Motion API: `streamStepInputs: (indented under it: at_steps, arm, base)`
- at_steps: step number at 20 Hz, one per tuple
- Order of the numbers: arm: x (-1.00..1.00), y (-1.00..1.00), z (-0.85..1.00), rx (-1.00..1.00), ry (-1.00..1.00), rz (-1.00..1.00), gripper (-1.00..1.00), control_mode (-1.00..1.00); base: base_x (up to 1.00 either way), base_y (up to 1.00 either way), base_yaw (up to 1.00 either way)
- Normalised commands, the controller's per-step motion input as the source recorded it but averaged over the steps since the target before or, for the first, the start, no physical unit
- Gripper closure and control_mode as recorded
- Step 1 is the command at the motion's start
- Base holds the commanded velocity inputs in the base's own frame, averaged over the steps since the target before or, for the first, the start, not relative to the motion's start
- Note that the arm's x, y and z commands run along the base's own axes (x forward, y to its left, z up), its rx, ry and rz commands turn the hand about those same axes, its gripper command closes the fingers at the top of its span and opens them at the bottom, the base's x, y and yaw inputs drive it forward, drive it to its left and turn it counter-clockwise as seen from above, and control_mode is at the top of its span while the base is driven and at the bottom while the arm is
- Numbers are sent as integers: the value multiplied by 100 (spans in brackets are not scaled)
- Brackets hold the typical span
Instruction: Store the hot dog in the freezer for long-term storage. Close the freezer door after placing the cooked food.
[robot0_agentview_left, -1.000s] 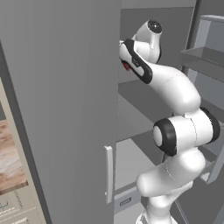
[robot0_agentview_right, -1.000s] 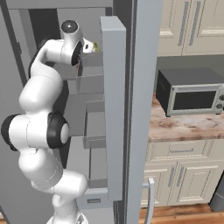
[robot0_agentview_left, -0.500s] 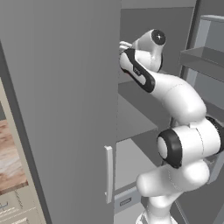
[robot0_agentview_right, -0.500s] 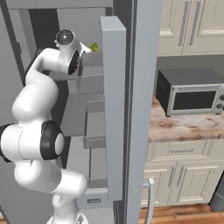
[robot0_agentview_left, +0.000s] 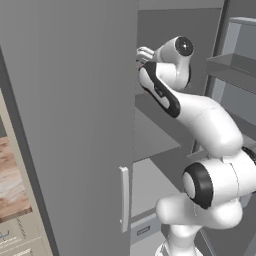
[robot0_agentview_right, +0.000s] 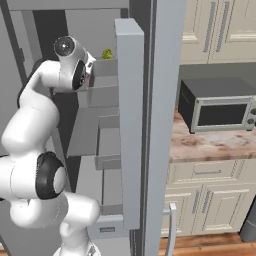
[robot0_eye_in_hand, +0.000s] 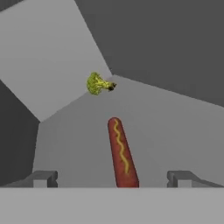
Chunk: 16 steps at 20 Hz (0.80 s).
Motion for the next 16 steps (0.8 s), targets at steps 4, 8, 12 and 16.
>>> streamStepInputs:
  at_steps: [4, 8, 12, 16]
  arm:
    - [-56, 0, 6, 14, 0, -17, -100, -100]
    - [-66, 0, 6, 14, 0, -15, -100, -100]
    - [-77, 0, 21, 12, 0, -13, -100, -100]
    - [-72, 0, 28, 9, 0, -12, -100, -100]
  base:
    - [0, 0, 0]
    - [0, 0, 0]
    - [0, 0, 0]
    - [0, 0, 0]
